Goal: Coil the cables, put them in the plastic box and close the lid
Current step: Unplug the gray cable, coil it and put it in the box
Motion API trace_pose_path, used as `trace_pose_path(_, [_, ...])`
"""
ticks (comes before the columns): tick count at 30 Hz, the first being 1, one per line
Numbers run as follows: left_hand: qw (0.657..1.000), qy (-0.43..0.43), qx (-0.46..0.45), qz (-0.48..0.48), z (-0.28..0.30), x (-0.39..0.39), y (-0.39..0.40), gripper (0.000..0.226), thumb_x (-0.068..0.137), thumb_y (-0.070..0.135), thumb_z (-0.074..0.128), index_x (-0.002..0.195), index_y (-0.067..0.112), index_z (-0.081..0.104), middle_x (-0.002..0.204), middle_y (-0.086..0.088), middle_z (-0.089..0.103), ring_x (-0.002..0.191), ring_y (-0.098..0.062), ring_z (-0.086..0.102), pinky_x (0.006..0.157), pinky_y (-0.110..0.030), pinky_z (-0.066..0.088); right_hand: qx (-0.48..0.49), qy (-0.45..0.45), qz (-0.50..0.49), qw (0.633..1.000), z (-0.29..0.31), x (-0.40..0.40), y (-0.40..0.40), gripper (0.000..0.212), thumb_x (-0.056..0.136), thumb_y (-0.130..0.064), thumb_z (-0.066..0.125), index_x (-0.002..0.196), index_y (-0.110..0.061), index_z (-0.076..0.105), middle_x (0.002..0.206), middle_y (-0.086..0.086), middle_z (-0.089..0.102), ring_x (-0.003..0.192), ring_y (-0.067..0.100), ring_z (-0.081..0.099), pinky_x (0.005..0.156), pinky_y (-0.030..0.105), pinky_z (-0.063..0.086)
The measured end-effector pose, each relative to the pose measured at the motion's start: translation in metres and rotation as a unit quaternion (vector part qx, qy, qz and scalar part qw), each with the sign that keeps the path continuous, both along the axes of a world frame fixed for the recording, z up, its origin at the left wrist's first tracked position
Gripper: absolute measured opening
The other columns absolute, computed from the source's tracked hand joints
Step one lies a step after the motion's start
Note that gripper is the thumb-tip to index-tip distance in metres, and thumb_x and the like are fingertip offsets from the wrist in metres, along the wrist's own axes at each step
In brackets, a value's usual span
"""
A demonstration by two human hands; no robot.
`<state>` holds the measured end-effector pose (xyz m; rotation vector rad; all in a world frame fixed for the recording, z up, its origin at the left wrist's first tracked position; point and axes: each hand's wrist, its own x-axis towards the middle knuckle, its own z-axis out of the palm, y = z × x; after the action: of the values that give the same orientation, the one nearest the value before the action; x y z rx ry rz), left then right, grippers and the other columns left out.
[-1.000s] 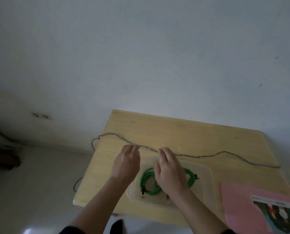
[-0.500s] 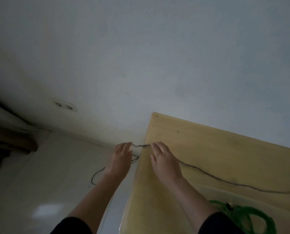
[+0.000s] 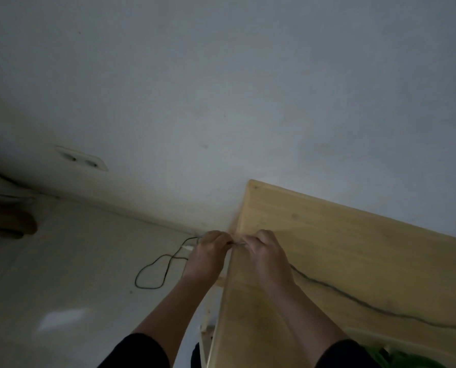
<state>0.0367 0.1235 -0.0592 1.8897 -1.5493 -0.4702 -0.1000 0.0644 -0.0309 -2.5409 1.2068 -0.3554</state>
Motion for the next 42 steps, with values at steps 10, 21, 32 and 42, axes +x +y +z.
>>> trace_pose_path(10, [0.996,0.01,-0.088,0.013,0.059,0.0,-0.035,0.037,0.093,0.032,0.033,0.087,0.005,0.057,0.081,-0.011,0.058,0.062,-0.023,0.052,0.05,-0.026,0.037,-0.045,-0.166,-0.055,0.984,0.071,-0.011,-0.023,0.019,0.084,0.0,0.055,0.097,-0.005,0.068,0.08,0.007,0.057,0.068,0.013,0.053,0.064,0.009,0.035])
trace_pose_path(21, [0.973,-0.039,-0.222,-0.042,0.173,-0.037,-0.08,0.026,0.096,0.028,0.037,0.09,0.009,0.054,0.081,-0.003,0.056,0.066,-0.016,0.048,0.056,-0.024,0.037,-0.191,-0.308,-0.118,0.924,0.207,-0.081,-0.063,0.018,0.089,-0.003,0.054,0.097,-0.005,0.07,0.078,0.004,0.055,0.064,0.001,0.045,0.06,0.003,0.034])
trace_pose_path(32, [0.957,0.042,-0.283,0.043,0.266,-0.167,-0.096,0.015,0.096,0.016,0.045,0.085,0.013,0.055,0.048,0.005,0.037,0.044,-0.011,0.037,0.04,-0.016,0.027,-0.203,-0.195,-0.083,0.956,0.287,-0.212,-0.078,0.048,0.087,-0.019,0.057,0.134,-0.024,0.046,0.093,0.0,0.056,0.074,0.012,0.053,0.07,0.027,0.045])
trace_pose_path(42, [0.966,0.122,-0.223,-0.04,0.305,-0.261,-0.096,0.023,0.092,0.037,0.049,0.078,0.021,0.058,0.05,0.01,0.039,0.046,-0.006,0.033,0.047,-0.018,0.031,-0.19,-0.256,-0.021,0.948,0.3,-0.292,-0.09,0.019,0.091,-0.026,0.055,0.098,-0.019,0.071,0.067,-0.01,0.058,0.057,0.006,0.05,0.053,0.024,0.042])
